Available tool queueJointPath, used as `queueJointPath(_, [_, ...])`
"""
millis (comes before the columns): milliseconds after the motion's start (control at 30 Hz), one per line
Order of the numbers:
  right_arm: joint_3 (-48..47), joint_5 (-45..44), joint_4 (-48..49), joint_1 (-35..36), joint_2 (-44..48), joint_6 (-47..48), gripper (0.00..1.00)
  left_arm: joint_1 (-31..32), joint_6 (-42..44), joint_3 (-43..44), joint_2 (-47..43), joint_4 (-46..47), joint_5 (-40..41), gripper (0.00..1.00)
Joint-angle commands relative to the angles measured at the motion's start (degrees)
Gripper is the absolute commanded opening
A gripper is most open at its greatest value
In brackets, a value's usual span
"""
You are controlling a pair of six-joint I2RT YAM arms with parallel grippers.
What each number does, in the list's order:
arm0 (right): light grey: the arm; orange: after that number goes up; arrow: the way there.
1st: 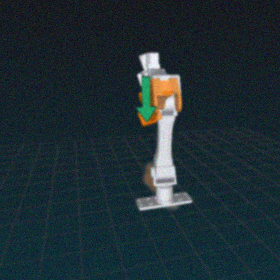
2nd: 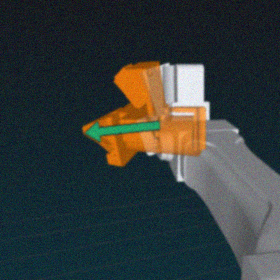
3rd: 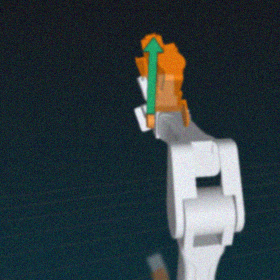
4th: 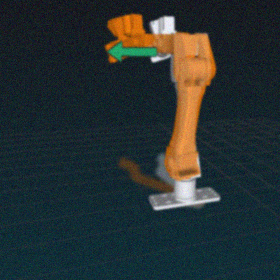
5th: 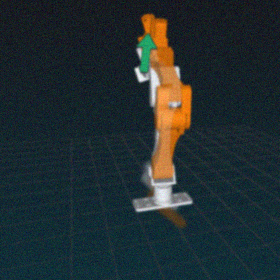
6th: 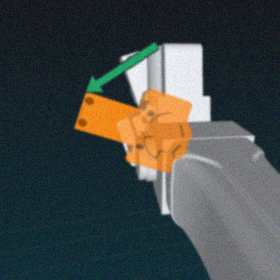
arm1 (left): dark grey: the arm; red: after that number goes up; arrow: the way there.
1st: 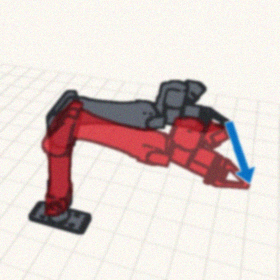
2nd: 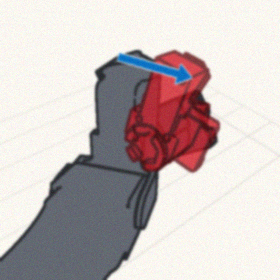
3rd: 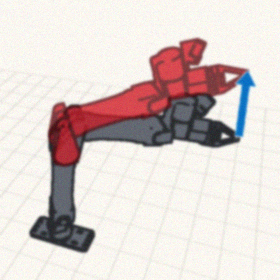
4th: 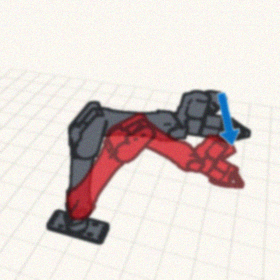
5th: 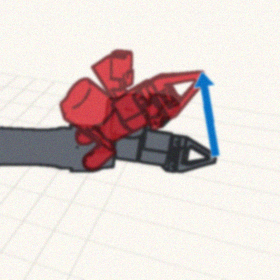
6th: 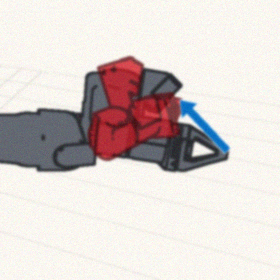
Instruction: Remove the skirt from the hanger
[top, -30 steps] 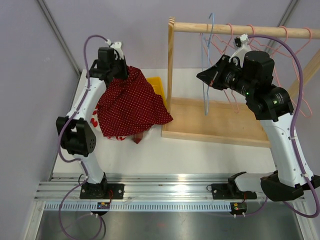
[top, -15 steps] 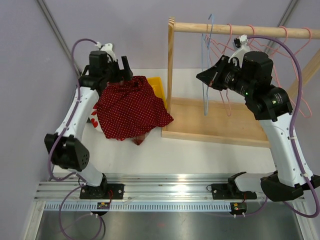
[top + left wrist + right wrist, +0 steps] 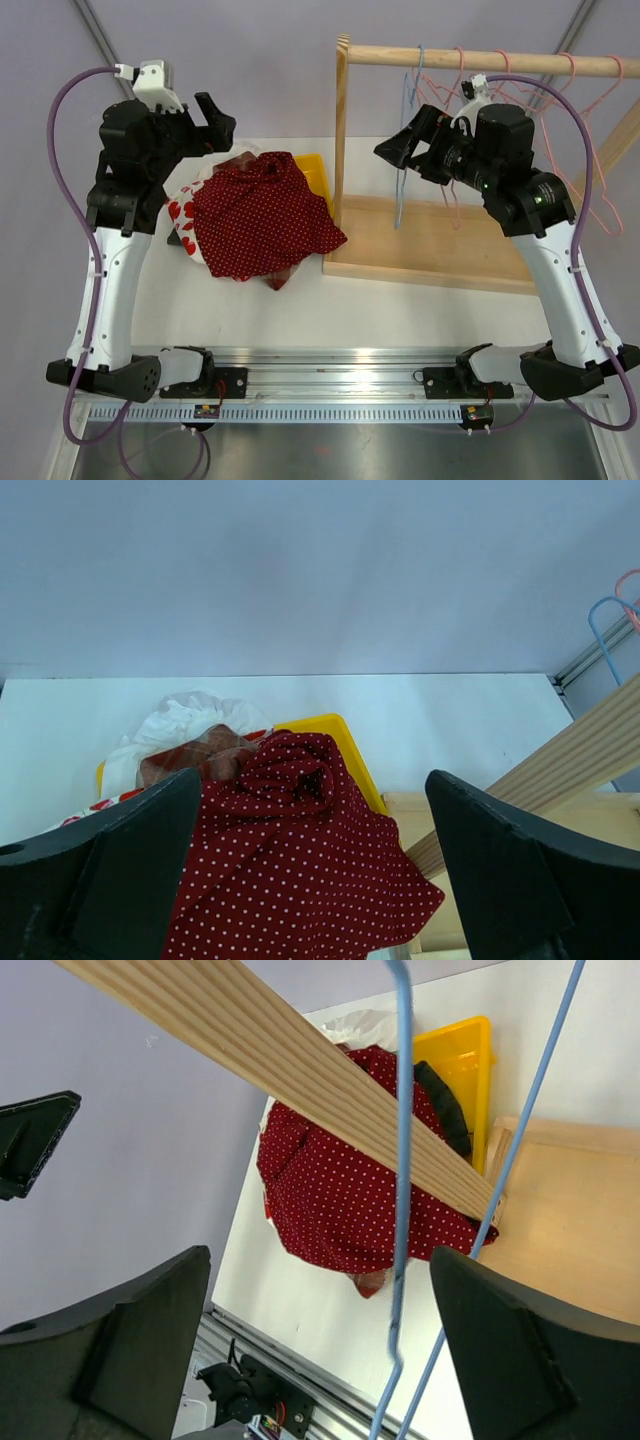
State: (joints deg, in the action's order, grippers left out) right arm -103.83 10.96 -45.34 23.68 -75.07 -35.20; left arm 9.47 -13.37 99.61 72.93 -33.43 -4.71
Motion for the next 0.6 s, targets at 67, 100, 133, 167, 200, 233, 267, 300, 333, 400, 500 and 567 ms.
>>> queueJointPath(67, [-1.9,-1.6,-0.3,0.0,3.7,0.6,1.00,-0.1,1.3,0.1,-4.3,-2.4,-0.5,0.99])
queueJointPath(100, [-2.4,-1.9,-1.0,0.1,4.1,1.4,0.99,0.1,1.6,-0.1,-5.0,-2.6,-0.6,0.99])
queueJointPath(133, [-2.6,-2.2,-1.2,0.0,4.9,2.0,1.00,0.1,1.9,-0.4,-6.7,-2.7,-0.7,0.99])
queueJointPath(167, [-2.5,-3.5,-1.4,0.0,6.9,2.9,0.99,0.1,2.6,-0.8,-7.7,-2.8,-0.6,0.99])
queueJointPath(200, [-2.5,-4.4,-2.1,0.1,8.2,3.3,0.99,0.1,2.9,-1.7,-8.5,-3.0,-0.3,0.99])
queueJointPath(233, [-2.4,-5.8,-2.4,0.1,10.7,3.6,1.00,0.1,3.2,-2.2,-10.8,-3.8,-0.1,0.99])
queueJointPath(267, [-2.1,-7.8,-2.6,0.1,12.3,4.7,0.99,0.1,3.5,-3.1,-11.8,-4.1,0.1,0.99])
queueJointPath(300, [-0.3,-8.6,-2.2,0.1,14.1,5.2,0.99,0.1,3.5,-5.5,-13.4,-4.4,-0.1,0.99])
queueJointPath(333, [1.0,-9.6,-1.9,0.1,18.2,5.8,0.99,0.1,3.5,-7.0,-14.9,-4.7,-0.6,0.99])
queueJointPath(400, [6.6,-12.9,0.4,0.0,23.3,6.5,0.99,0.1,3.1,-13.1,-20.5,-4.8,-1.8,0.99])
queueJointPath(500, [17.7,-15.2,5.8,0.1,35.9,6.3,0.99,0.1,0.5,-21.2,-30.4,-4.5,-2.7,0.99])
queueJointPath(567, [27.3,-16.8,8.9,0.1,46.6,5.9,0.99,0.1,-1.8,-30.4,-36.2,-3.1,-3.4,0.99])
